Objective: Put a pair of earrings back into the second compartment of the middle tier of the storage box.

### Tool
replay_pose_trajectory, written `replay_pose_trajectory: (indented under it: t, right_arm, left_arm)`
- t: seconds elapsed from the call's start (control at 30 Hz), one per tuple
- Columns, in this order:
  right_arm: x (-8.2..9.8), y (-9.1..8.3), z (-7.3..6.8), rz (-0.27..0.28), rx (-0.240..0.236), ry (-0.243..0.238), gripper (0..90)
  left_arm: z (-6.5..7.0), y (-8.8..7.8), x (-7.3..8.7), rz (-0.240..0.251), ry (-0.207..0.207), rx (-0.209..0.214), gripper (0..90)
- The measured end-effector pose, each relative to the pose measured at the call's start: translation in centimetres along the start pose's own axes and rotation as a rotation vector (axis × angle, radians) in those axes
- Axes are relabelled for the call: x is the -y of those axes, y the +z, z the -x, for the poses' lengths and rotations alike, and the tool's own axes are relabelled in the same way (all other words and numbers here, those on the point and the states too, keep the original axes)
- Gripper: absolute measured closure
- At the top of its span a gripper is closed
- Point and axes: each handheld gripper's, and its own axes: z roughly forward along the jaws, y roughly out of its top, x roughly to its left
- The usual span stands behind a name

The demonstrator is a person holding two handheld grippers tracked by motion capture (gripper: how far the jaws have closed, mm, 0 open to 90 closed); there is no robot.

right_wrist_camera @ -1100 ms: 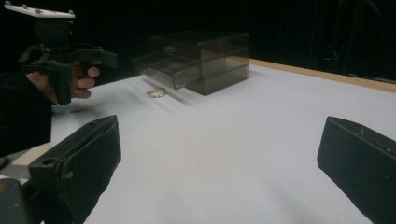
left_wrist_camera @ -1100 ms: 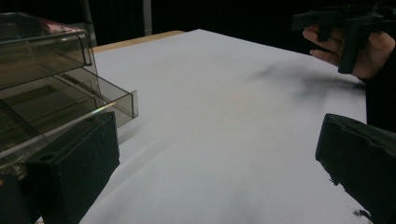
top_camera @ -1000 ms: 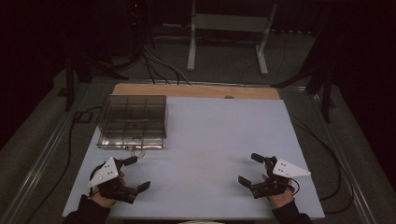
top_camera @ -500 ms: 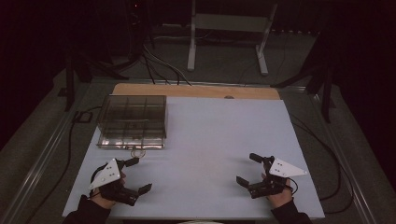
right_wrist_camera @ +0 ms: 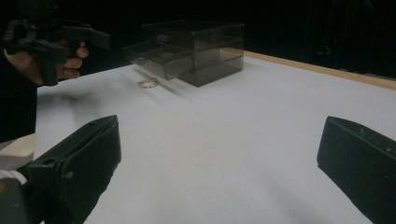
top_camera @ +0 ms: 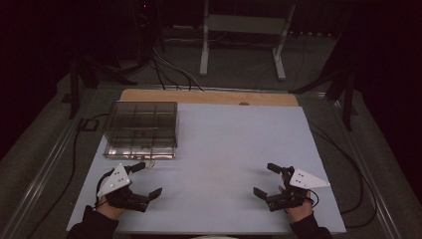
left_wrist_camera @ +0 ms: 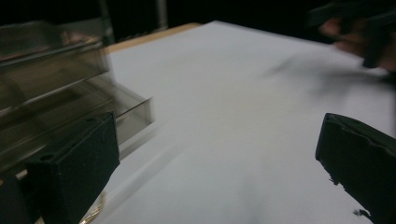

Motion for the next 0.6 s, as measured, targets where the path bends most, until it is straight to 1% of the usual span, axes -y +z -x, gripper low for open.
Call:
replay_pose_trajectory:
  t: [0.03, 0.1, 0.17, 0.2, 0.27, 0.33, 0.47, 0.53, 0.57, 0.6]
  right_arm:
    - [0.0, 0.0, 0.0, -0.001, 0.001, 0.001, 0.0]
    - [0.0, 0.0, 0.0, -0.002, 0.002, 0.001, 0.0]
    - [0.0, 0.1, -0.1, -0.005, -0.002, 0.003, 0.0]
    - [0.0, 0.1, -0.1, -0.005, -0.002, 0.004, 0.0]
    - [0.0, 0.1, -0.1, -0.006, -0.002, 0.001, 0.0]
    - [0.0, 0.1, -0.1, -0.01, -0.003, 0.001, 0.0]
    - [0.0, 0.1, -0.1, -0.008, -0.003, 0.0, 0.0]
    - [0.0, 0.1, -0.1, -0.01, -0.004, 0.0, 0.0]
    - [0.0, 0.1, -0.1, -0.011, -0.005, 0.002, 0.0]
    - [0.0, 0.1, -0.1, -0.011, -0.004, 0.003, 0.0]
  left_arm:
    - [-0.1, 0.1, 0.0, -0.013, -0.009, -0.02, 0.6]
    - [-0.4, 0.2, 0.1, -0.028, -0.017, -0.039, 0.6]
    - [-0.7, 0.3, 0.1, -0.055, -0.049, -0.07, 0.6]
    - [-0.8, 0.3, 0.2, -0.063, -0.057, -0.076, 0.6]
    - [-1.0, 0.5, 0.4, -0.096, -0.059, -0.101, 0.6]
    - [-1.2, 0.7, 0.5, -0.114, -0.053, -0.11, 0.6]
    - [-1.6, 1.4, 0.9, -0.17, -0.06, -0.132, 0.9]
    - [-1.8, 1.7, 1.1, -0.192, -0.069, -0.14, 6.8]
    - [-2.0, 1.8, 1.2, -0.208, -0.076, -0.147, 7.2]
    - [-2.1, 1.9, 1.2, -0.217, -0.08, -0.141, 7.4]
